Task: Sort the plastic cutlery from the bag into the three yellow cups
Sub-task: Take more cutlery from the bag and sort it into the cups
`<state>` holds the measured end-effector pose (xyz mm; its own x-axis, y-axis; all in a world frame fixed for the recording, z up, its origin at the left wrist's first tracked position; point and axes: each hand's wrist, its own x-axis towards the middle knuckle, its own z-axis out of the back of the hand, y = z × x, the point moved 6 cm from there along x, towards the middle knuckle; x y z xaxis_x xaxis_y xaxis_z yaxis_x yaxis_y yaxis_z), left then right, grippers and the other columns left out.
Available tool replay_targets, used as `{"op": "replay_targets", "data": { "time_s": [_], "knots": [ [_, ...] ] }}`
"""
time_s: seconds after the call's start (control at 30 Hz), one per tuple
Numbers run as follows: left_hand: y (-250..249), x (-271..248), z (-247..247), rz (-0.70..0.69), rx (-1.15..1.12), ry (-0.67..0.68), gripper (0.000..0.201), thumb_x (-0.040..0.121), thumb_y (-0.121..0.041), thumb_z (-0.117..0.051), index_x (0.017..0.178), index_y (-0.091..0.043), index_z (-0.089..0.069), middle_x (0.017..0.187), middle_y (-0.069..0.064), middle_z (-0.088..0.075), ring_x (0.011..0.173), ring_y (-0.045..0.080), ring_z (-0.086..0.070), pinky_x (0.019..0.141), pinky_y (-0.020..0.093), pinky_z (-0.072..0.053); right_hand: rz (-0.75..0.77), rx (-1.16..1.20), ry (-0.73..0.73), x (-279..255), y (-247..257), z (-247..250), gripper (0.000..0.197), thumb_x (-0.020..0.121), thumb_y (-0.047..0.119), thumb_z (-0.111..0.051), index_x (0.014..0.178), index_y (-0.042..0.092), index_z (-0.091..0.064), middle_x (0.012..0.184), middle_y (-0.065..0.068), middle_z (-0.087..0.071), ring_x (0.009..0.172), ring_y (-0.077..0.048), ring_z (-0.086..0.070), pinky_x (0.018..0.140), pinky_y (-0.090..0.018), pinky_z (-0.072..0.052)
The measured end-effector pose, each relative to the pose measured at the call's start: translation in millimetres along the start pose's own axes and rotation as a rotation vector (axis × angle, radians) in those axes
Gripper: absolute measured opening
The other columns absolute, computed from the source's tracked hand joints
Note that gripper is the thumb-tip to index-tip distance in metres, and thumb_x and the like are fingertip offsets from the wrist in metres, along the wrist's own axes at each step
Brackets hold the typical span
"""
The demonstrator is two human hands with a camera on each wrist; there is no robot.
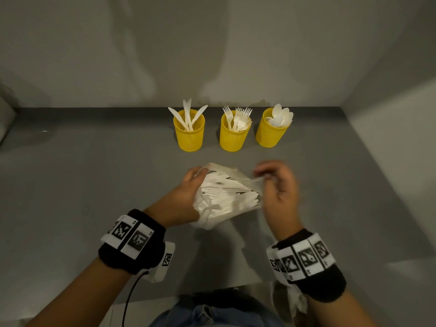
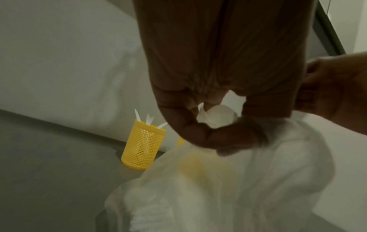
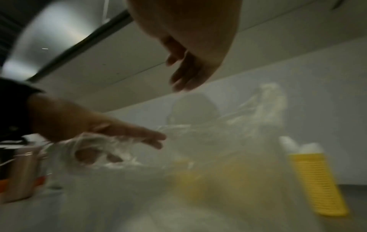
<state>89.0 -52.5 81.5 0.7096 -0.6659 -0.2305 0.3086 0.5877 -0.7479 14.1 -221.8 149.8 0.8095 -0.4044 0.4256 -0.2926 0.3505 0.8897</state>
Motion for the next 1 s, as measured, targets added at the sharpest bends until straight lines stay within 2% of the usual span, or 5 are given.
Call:
{"op": "replay_targets", "data": {
  "time_s": [0.13, 0.33, 0.6, 0.87, 1.0],
  "knots": [
    [2, -1, 0, -0.022, -0.031, -0.019, 0.095, 0.067, -0.005, -0.064, 0.145, -0.019, -0.013, 0.148, 0.0, -0.013, 0.13, 0.018, -0.034, 0.098, 0.018, -0.032, -0.177, -0.534, 0.7, -9, -66, -82, 0.038, 0.082, 0.004, -0.043, 0.117, 0.006, -0.057, 0.117, -0.013, -0.062, 0.112, -0.025, -0.056, 0.098, -0.026, -0.039],
    [-7, -4, 8, -0.012, 0.056, -0.075, 0.085, 0.071, -0.015, -0.056, 0.145, -0.018, -0.013, 0.151, -0.002, -0.012, 0.123, 0.02, -0.043, 0.084, 0.016, -0.038, -0.398, -0.999, 0.986, -5, -160, -88, 0.036, 0.098, 0.014, -0.035, 0.132, 0.0, -0.039, 0.135, -0.019, -0.048, 0.125, -0.028, -0.045, 0.109, -0.034, -0.029],
    [-1, 3, 7, 0.0, 0.11, -0.078, 0.093, 0.069, 0.003, -0.055, 0.145, -0.024, -0.009, 0.153, -0.006, -0.009, 0.096, 0.027, -0.057, 0.064, 0.025, -0.045, -0.219, -0.973, 1.028, 1, -155, -99, 0.051, 0.072, 0.025, -0.073, 0.114, 0.006, -0.05, 0.115, -0.011, -0.058, 0.104, -0.027, -0.058, 0.08, -0.027, -0.038],
    [11, -2, 10, 0.026, 0.132, -0.099, 0.091, 0.069, -0.001, -0.06, 0.144, -0.024, -0.014, 0.152, -0.007, -0.012, 0.116, 0.025, -0.05, 0.087, 0.032, -0.049, -0.502, -0.805, 1.136, -11, -155, -96, 0.072, 0.088, 0.012, -0.058, 0.146, 0.002, -0.016, 0.152, -0.019, -0.026, 0.139, -0.031, -0.03, 0.111, -0.033, -0.025],
    [13, -3, 11, 0.026, 0.148, -0.099, 0.092, 0.07, -0.006, -0.065, 0.144, -0.026, -0.014, 0.151, -0.009, -0.015, 0.114, 0.025, -0.051, 0.091, 0.038, -0.05, -0.391, -0.887, 1.102, -6, -148, -92, 0.041, 0.084, 0.016, -0.061, 0.119, 0.001, -0.044, 0.114, -0.022, -0.058, 0.109, -0.034, -0.056, 0.097, -0.036, -0.041]
  ]
}}
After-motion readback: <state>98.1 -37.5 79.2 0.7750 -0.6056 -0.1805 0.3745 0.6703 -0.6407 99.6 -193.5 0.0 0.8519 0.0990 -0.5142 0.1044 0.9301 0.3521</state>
